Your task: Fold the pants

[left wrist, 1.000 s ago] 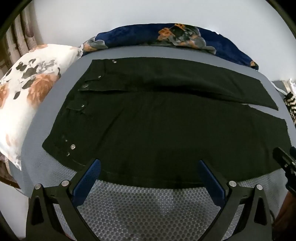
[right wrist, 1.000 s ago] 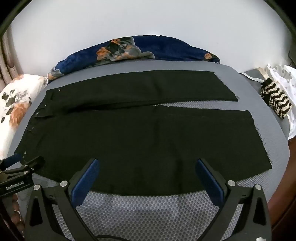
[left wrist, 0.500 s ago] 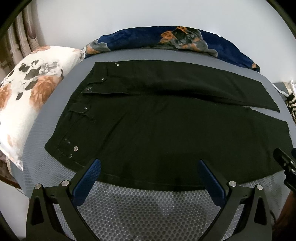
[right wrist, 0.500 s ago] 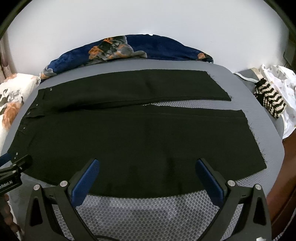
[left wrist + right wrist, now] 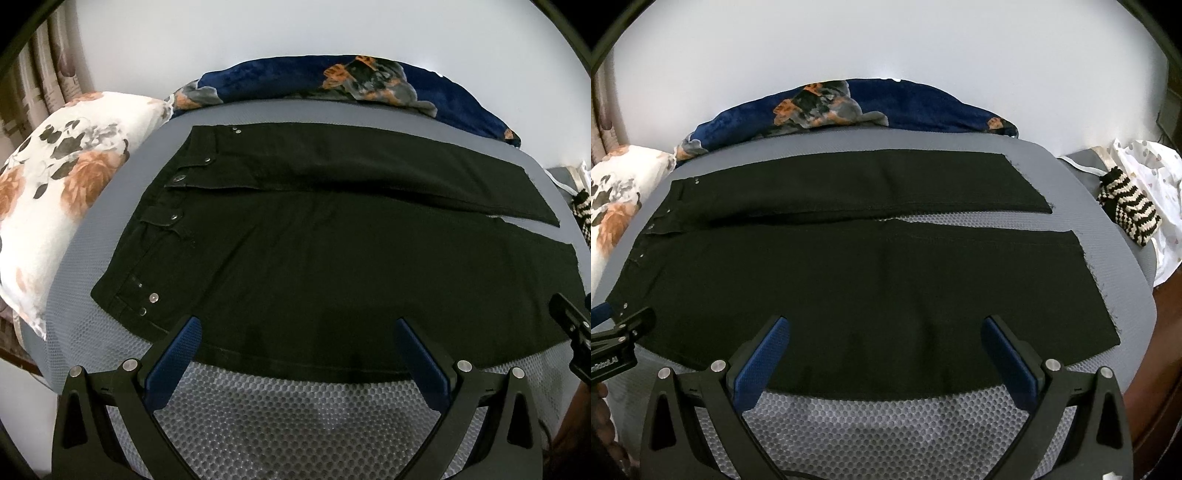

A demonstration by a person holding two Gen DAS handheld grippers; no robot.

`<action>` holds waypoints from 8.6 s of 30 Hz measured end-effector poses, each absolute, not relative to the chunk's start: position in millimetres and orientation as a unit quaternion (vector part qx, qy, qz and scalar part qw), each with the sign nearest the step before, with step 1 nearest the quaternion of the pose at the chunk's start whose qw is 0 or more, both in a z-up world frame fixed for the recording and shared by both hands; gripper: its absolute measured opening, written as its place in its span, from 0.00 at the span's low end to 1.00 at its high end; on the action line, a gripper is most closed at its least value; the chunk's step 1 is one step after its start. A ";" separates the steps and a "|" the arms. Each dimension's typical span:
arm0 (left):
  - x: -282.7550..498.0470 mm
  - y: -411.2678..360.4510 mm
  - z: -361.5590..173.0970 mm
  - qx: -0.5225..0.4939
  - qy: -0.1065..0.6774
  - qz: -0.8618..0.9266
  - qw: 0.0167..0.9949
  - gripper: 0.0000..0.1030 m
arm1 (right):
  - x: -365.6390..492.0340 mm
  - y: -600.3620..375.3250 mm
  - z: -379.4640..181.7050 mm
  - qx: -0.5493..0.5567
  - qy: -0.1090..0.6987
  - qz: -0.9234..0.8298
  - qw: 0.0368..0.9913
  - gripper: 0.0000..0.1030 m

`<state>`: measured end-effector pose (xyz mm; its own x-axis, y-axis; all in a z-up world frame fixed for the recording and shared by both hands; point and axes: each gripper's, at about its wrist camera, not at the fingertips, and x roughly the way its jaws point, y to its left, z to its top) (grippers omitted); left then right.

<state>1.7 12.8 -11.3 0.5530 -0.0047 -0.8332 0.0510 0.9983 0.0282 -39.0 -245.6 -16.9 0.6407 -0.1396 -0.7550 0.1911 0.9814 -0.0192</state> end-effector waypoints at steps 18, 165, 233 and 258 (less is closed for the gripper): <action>1.2 13.3 -11.4 0.028 0.469 -0.017 0.882 1.00 | -36.4 -242.4 -13.2 0.032 0.416 -0.087 0.904 1.00; 294.7 221.6 25.8 -0.287 0.408 -0.305 0.811 0.10 | 401.3 -196.4 -73.3 -0.171 0.592 0.426 0.662 0.20; 77.2 265.3 -32.0 -0.335 0.582 -0.123 0.731 0.20 | 77.2 -191.3 -77.3 -0.123 0.517 0.239 0.813 0.08; 93.4 281.4 -44.9 -0.199 0.605 -0.124 0.761 0.24 | 34.8 -161.6 -74.3 -0.112 0.554 0.271 0.779 0.09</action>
<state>93.4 281.4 -44.9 0.2367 -0.4301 -0.8712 -0.0514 0.8899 -0.4533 34.8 -161.6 -74.3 0.2384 0.2974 -0.9245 -0.5464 0.8281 0.1255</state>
